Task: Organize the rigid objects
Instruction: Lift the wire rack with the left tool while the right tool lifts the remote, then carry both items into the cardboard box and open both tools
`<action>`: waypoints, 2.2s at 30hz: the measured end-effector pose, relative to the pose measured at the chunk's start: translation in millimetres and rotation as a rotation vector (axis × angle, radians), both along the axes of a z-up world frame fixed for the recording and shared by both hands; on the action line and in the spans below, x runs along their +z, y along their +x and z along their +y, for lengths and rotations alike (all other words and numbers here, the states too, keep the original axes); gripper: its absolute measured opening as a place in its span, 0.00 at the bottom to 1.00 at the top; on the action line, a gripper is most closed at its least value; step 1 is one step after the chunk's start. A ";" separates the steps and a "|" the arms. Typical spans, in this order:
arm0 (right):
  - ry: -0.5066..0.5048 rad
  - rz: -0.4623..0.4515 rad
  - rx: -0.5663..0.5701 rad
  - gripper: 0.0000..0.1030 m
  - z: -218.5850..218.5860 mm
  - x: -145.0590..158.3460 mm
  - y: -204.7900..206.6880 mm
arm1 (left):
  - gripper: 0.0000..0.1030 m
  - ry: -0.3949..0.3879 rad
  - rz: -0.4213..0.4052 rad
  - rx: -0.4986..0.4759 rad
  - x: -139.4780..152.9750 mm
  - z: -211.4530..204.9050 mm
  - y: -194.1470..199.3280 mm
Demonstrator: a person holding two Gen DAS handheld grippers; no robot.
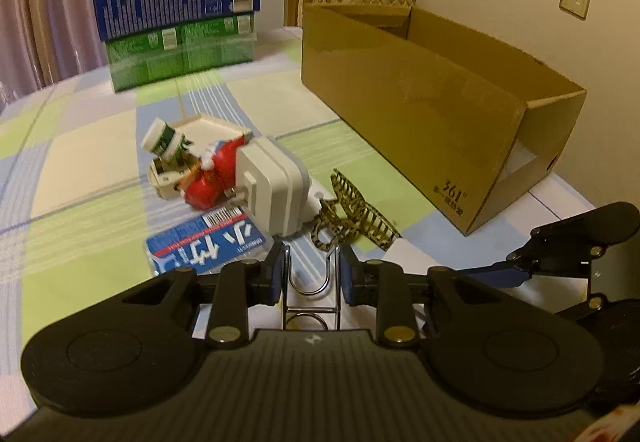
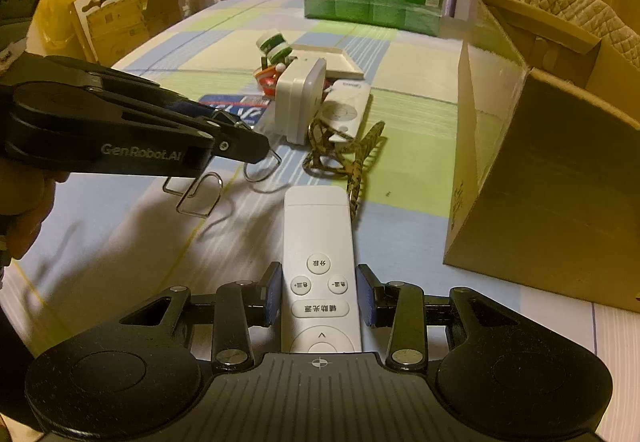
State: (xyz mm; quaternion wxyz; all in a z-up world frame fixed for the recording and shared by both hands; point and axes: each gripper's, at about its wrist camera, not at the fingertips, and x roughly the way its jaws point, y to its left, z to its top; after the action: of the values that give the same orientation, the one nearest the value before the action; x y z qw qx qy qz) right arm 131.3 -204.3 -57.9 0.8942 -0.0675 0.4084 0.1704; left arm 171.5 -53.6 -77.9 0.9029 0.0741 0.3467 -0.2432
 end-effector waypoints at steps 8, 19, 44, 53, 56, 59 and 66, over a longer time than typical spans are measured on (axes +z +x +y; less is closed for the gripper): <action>0.003 -0.069 -0.015 0.34 0.3 19.5 -8.2 | 0.23 0.009 -0.047 0.043 27.8 8.4 -13.6; 0.112 -0.244 -0.135 0.34 -47.3 126.8 -7.4 | 0.23 -0.056 -0.156 0.073 116.7 -9.2 -15.4; 0.237 -0.170 -0.394 0.34 -207.8 134.8 78.7 | 0.23 -0.124 -0.077 -0.152 111.1 -175.8 49.2; 0.246 -0.166 -0.406 0.34 -211.2 130.2 90.4 | 0.23 -0.115 -0.031 -0.144 89.6 -178.6 56.4; 0.222 -0.158 -0.397 0.34 -207.2 126.1 92.7 | 0.24 -0.119 -0.016 -0.146 88.1 -177.2 59.3; 0.211 -0.152 -0.394 0.34 -204.6 121.5 92.5 | 0.30 -0.133 -0.019 -0.139 92.6 -172.0 59.3; 0.171 -0.158 -0.382 0.35 -197.9 120.2 91.3 | 0.30 -0.148 -0.074 -0.088 111.8 -148.2 52.8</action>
State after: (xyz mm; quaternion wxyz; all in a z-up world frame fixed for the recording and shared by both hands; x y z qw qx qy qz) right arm 222.6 -402.3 62.3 0.9419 0.0741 0.3266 0.0264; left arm 224.3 -201.8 33.9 0.9065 0.0313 0.2906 -0.3045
